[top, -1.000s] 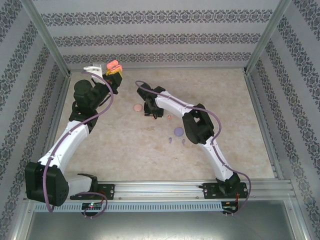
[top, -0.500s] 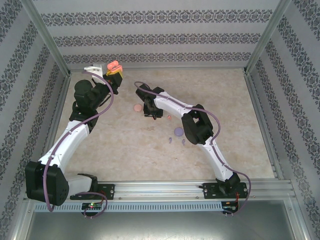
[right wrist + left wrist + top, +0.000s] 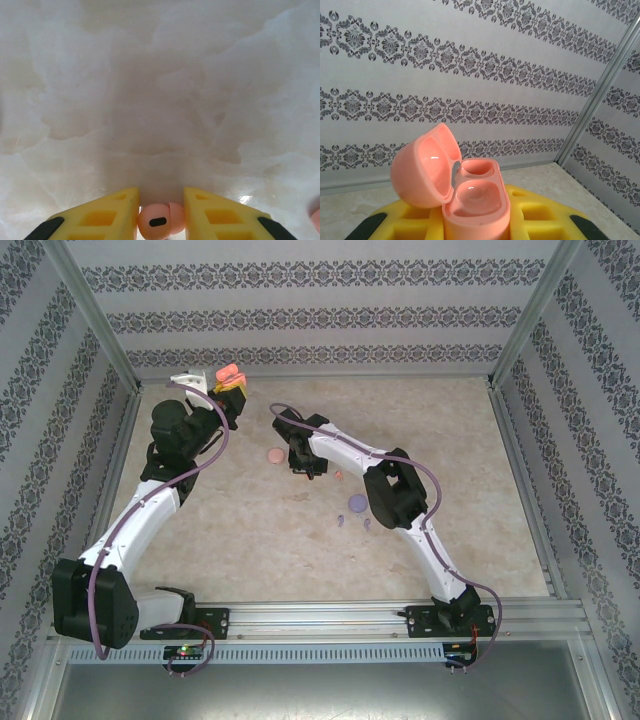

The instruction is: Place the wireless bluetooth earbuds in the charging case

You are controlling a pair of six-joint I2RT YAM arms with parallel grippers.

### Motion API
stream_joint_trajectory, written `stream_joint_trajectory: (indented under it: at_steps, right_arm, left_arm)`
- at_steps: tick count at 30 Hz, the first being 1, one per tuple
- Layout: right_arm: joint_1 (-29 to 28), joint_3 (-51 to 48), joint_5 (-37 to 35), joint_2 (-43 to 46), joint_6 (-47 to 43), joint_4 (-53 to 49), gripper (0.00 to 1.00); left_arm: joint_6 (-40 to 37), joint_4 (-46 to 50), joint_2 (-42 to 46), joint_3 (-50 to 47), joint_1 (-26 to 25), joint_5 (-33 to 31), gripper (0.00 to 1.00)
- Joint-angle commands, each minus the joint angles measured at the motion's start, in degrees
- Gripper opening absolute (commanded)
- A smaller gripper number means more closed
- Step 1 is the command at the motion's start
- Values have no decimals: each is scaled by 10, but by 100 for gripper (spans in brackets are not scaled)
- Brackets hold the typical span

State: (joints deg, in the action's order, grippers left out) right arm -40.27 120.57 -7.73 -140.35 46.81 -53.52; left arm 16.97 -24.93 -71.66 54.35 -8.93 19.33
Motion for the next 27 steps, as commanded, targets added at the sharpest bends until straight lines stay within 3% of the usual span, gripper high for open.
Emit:
stream_joint_trajectory:
  at_steps: [1, 8, 17, 27]
  right_arm:
    - [-4, -22, 13, 24, 12, 34, 28]
    - [1, -50, 13, 52, 13, 58, 27]
    - [20, -122, 9, 139, 2, 114, 25]
    - [58, -154, 19, 262, -36, 158, 24]
  left_arm:
    - [-12, -30, -3, 0, -4, -11, 0]
    - [2, -55, -8, -15, -5, -19, 0]
    - [2, -149, -23, -45, -6, 28, 0]
    - [-96, -230, -44, -51, -31, 130, 0]
